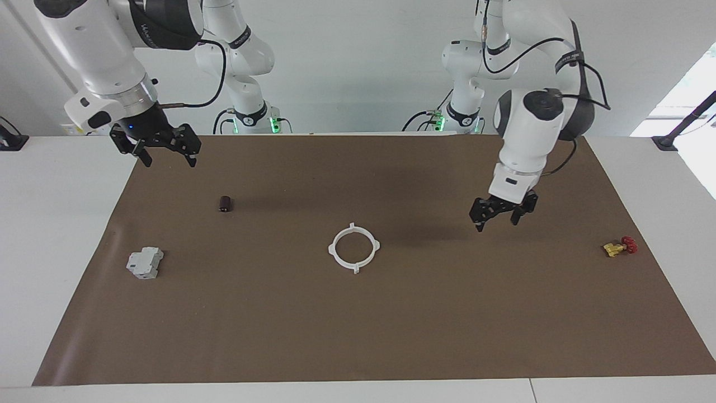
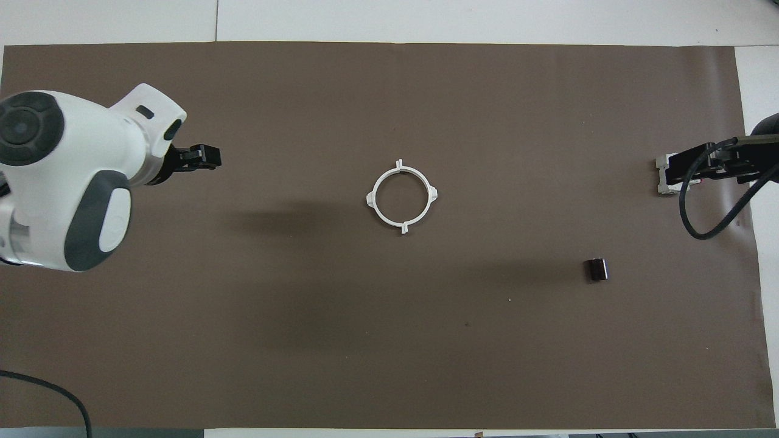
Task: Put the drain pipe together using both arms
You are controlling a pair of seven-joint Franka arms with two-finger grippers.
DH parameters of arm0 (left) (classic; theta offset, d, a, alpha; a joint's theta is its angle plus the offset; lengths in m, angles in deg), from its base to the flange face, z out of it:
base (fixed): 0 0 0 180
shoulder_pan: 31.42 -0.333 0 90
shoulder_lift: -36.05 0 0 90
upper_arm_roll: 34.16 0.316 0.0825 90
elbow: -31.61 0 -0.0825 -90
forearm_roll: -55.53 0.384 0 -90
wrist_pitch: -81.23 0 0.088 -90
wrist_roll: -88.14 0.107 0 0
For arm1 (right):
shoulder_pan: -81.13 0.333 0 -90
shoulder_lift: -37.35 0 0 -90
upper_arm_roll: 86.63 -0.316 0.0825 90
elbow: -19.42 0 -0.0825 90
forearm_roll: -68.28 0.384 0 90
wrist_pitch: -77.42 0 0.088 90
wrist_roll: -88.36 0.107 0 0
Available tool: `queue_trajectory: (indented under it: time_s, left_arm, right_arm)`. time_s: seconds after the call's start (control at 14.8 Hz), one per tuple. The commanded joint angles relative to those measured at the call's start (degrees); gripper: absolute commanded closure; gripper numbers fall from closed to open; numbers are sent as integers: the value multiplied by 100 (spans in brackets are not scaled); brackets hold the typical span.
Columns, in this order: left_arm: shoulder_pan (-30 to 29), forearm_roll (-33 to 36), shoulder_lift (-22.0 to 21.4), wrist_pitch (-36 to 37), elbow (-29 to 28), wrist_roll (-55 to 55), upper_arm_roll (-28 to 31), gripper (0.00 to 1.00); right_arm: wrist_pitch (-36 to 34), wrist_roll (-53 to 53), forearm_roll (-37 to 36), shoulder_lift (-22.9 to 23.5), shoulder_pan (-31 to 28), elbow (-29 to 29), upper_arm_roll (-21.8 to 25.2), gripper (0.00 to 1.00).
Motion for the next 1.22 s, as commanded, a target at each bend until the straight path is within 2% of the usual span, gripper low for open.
queue_trajectory:
  time_s: [0.0,0.47,0.81,1.15]
  left_arm:
    - [-486,-302,-513,512,-138,920,-50,0]
    - [-882,-365,-453,2296,1355,1617,-6,0]
    - [-1014,-523,-295,3070,2085,1767,3,0]
    - [-1208,-523,-488,3317,1911,2277,3,0]
  right_arm:
    - [-176,-230,125,-26,6,-89,-27,0]
    - [-265,-239,169,-26,6,-98,-141,0]
    - [-177,-239,178,-26,-3,-98,-132,0]
    - [-160,-230,196,-26,-38,-98,-132,0]
